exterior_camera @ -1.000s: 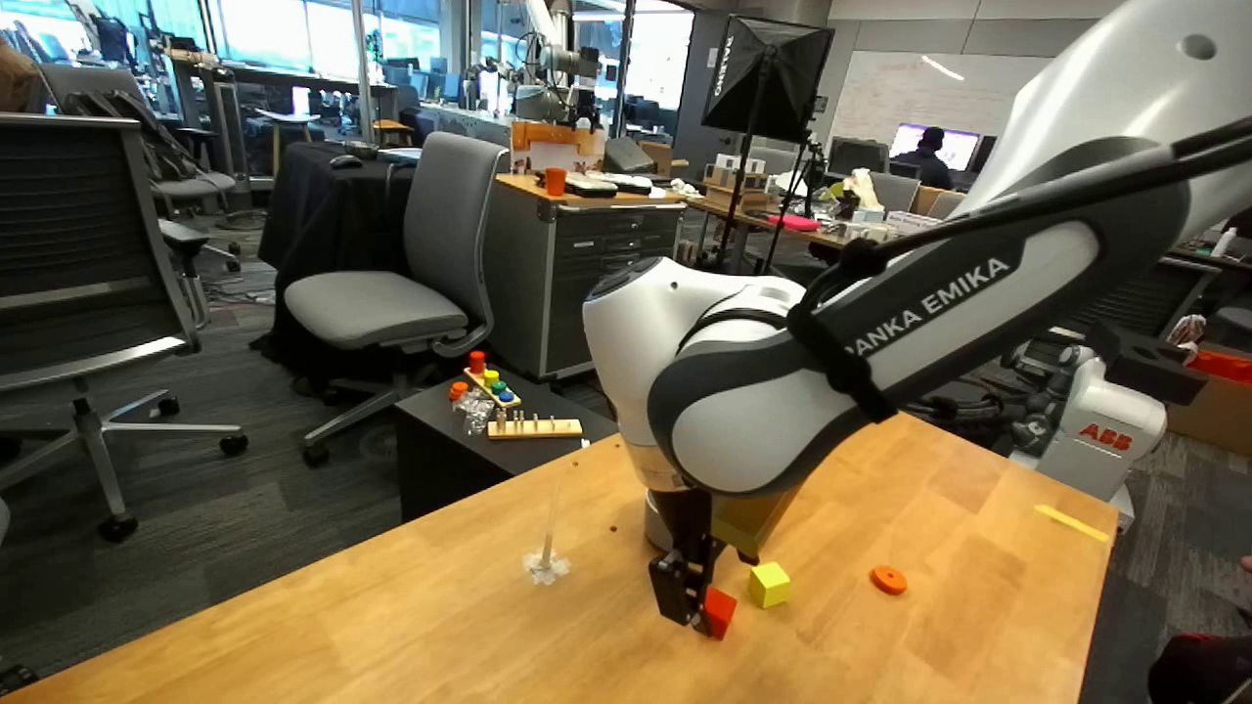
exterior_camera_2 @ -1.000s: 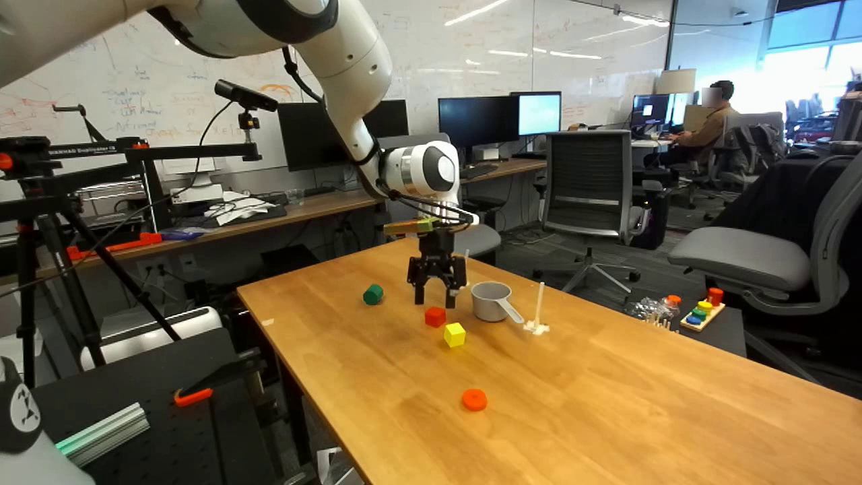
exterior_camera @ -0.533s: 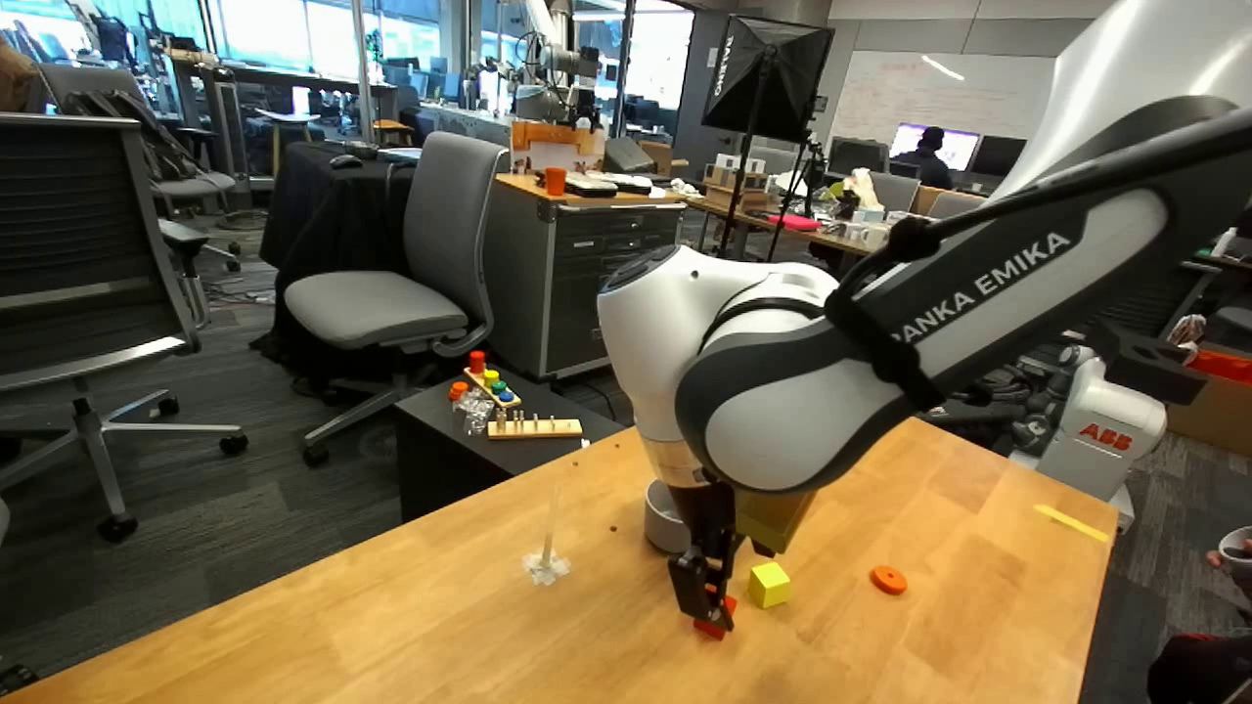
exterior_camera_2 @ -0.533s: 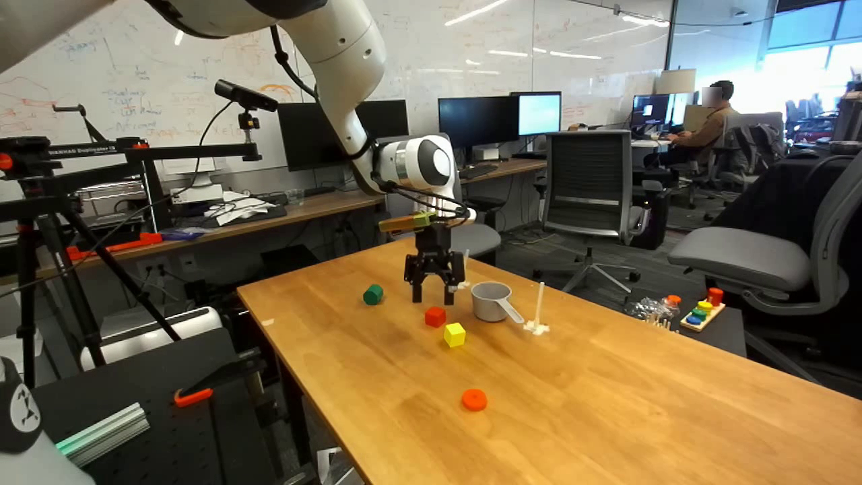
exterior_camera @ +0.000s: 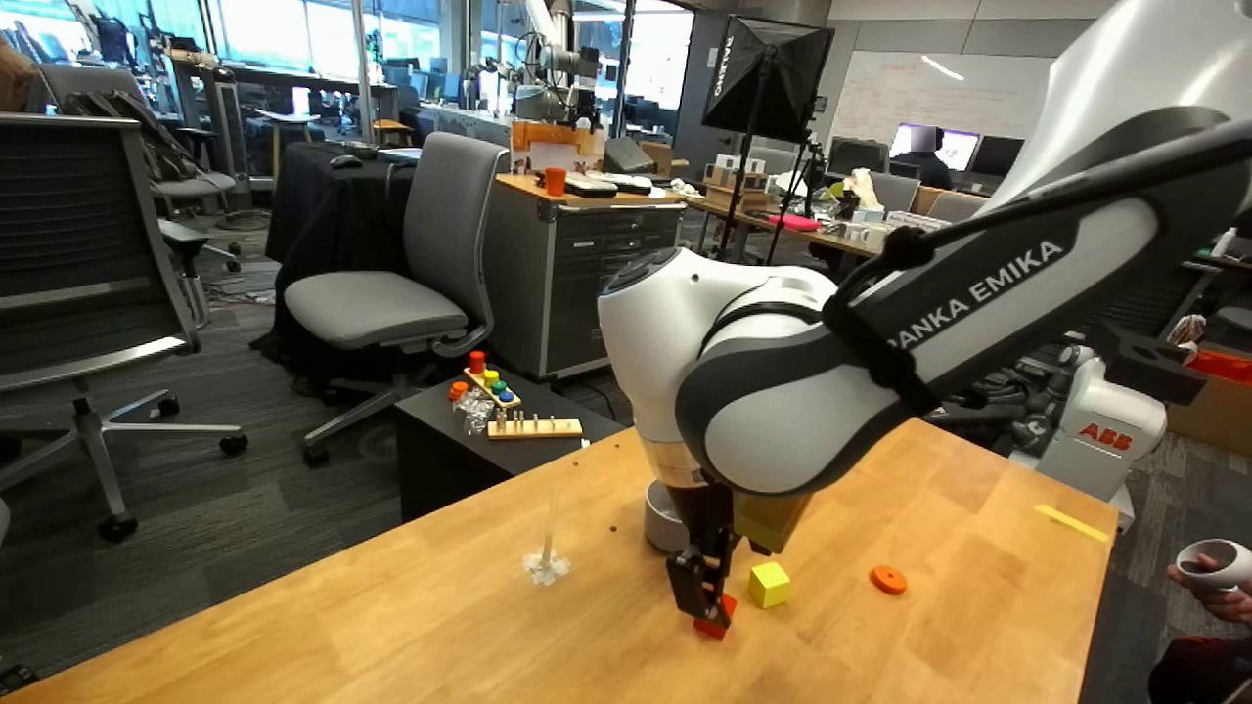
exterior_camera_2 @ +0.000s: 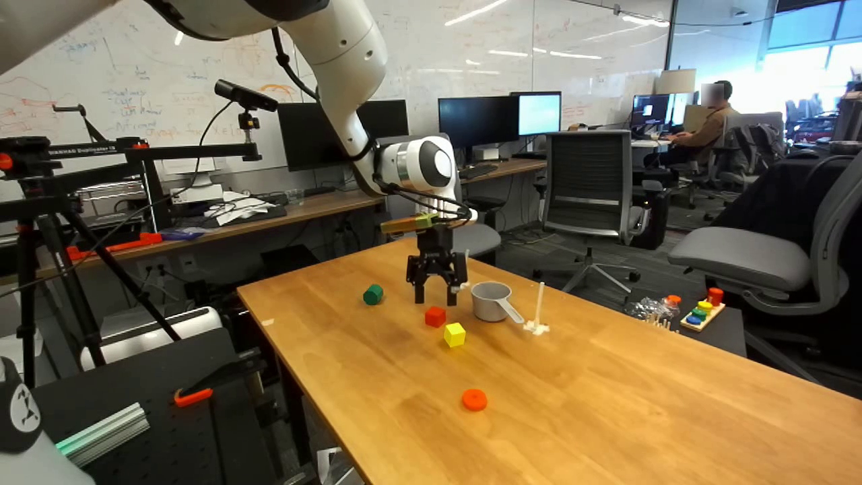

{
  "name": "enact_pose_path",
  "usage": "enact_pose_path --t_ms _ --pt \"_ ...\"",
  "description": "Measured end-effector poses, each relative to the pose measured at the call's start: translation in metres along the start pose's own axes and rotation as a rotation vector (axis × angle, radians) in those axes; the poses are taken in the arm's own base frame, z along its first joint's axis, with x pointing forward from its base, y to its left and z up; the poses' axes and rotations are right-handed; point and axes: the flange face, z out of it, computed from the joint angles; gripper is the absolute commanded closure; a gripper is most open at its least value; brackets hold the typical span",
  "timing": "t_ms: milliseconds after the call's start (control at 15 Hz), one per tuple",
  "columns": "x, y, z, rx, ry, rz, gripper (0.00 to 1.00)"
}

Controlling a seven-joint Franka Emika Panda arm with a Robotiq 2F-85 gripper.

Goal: Place the three blocks in the gray measuring cup

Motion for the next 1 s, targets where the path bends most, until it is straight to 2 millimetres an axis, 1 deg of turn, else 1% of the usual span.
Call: enact_pose_path --t_ms 333,400,467,533,800,1000 --pt "0.004 -0.001 0.013 -0.008 -0.012 -0.001 0.00" --pt "0.004 -0.001 0.016 -0.009 -0.015 -0.001 0.25" --pt "0.006 -0.001 0.018 -0.010 -0.016 0.000 0.28" --pt "0.007 -0.002 0.020 -0.009 -0.016 0.000 0.34" --pt "0.012 -0.004 0.022 -0.008 -0.010 0.001 0.67" --pt "0.016 -0.004 0.023 -0.007 -0.006 0.002 0.89"
